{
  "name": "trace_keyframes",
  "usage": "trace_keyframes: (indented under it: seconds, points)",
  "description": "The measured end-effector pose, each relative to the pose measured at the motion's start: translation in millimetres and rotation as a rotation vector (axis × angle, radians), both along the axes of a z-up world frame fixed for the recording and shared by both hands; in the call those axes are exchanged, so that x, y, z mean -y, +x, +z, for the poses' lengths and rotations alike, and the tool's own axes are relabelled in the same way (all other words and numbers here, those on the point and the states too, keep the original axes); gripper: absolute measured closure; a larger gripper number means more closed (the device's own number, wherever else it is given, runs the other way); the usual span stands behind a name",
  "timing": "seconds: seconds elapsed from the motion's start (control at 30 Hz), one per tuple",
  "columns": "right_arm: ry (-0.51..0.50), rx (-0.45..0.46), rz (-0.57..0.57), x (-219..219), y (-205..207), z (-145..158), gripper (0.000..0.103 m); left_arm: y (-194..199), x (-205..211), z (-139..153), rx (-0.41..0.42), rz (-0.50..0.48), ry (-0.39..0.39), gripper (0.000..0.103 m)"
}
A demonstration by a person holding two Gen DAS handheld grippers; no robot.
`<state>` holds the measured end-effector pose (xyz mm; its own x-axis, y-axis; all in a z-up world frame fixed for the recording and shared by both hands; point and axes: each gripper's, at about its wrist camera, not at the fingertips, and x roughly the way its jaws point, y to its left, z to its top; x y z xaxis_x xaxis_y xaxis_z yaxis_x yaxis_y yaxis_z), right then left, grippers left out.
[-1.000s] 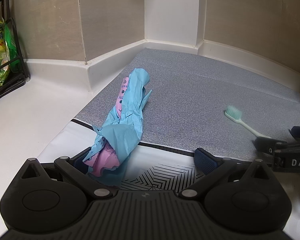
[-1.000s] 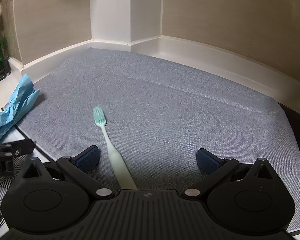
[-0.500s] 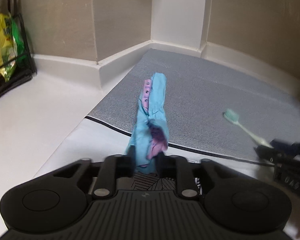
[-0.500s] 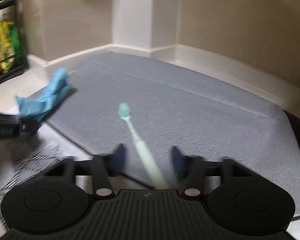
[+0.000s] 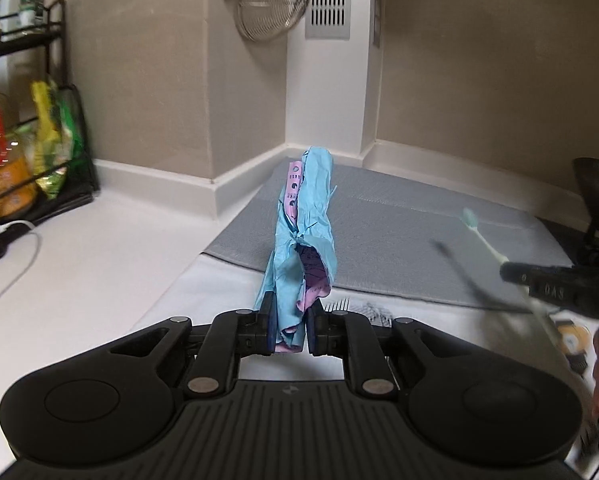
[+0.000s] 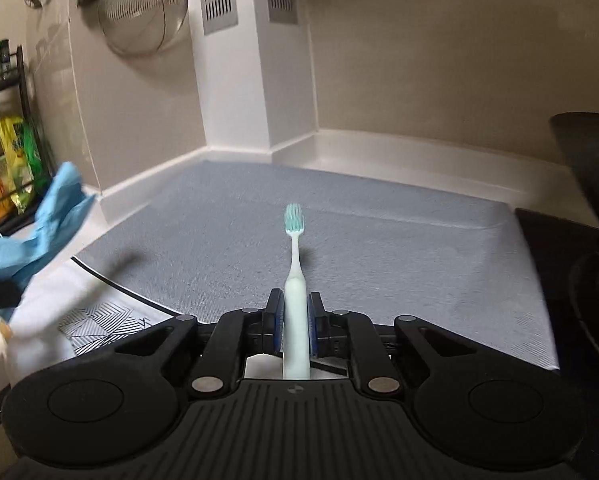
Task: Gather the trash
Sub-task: 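Close the right gripper on the toothbrush handle and lift it, then carry the glove and toothbrush with both grippers down toward the bin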
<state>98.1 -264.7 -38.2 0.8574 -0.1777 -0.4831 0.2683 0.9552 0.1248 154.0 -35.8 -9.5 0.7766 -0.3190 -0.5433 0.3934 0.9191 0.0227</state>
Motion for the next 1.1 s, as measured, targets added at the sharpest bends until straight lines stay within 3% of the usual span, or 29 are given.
trace_keyframes:
  seconds: [0.3,0.43,0.67,1.1]
  points:
    - [0.001,0.053,0.017,-7.3,-57.8,17.7,0.090,-83.4,-69.2,11.9,0.000,0.082,0.005,0.088]
    - [-0.005,0.094,0.052,-19.4,-83.9,33.3,0.090,-123.9,-92.5,15.6,0.034,0.115,0.035,0.088]
    - [-0.017,0.140,0.144,-50.9,-131.8,51.7,0.090,-177.3,-123.9,17.6,0.012,0.159,0.010,0.088]
    - [0.050,0.084,0.387,-124.7,-206.7,47.6,0.089,-238.4,-149.1,11.8,-0.009,0.183,0.002,0.088]
